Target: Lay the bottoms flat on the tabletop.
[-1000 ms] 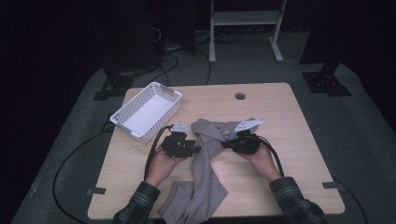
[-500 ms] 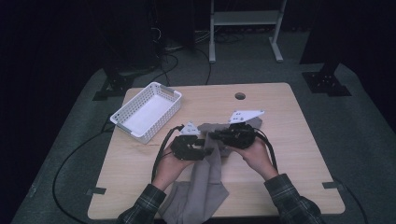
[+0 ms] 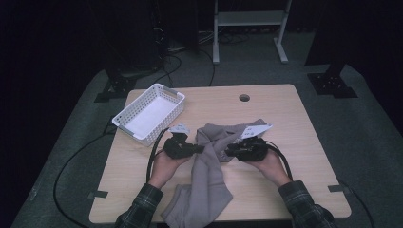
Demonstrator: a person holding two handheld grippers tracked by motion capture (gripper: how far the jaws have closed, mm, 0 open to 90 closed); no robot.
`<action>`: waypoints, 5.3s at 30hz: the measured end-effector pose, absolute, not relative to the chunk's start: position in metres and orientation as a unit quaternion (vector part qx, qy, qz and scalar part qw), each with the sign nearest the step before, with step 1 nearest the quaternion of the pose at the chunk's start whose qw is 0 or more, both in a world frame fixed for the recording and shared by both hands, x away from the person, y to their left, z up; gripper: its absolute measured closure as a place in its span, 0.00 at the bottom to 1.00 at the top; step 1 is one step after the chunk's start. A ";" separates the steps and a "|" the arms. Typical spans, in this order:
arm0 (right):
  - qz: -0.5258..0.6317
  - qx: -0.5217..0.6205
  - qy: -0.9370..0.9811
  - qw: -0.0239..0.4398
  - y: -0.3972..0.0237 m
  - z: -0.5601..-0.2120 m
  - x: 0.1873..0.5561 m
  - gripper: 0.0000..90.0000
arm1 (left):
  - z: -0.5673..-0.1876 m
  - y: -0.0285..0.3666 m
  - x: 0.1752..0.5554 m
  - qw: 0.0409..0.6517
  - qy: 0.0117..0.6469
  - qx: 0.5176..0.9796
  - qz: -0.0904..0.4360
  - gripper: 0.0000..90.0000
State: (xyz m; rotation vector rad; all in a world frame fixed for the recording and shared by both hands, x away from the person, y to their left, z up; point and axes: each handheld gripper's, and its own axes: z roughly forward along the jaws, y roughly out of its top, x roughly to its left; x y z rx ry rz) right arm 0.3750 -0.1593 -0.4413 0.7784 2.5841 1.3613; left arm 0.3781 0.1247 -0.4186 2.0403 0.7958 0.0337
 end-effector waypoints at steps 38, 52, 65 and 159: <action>0.475 0.415 0.753 0.188 -0.314 -0.406 0.377 1.00 | -0.411 0.199 0.392 0.465 0.400 0.787 0.064 0.98; 0.471 0.403 0.756 0.210 -0.304 -0.404 0.367 0.71 | -0.397 0.196 0.381 0.476 0.396 0.781 0.081 0.64; 0.460 0.318 0.824 0.094 -0.219 -0.438 0.378 0.75 | -0.419 0.128 0.374 0.440 0.321 0.837 0.057 0.51; 0.468 0.415 0.764 0.158 -0.344 -0.427 0.366 0.98 | -0.425 0.222 0.386 0.421 0.382 0.813 0.125 0.92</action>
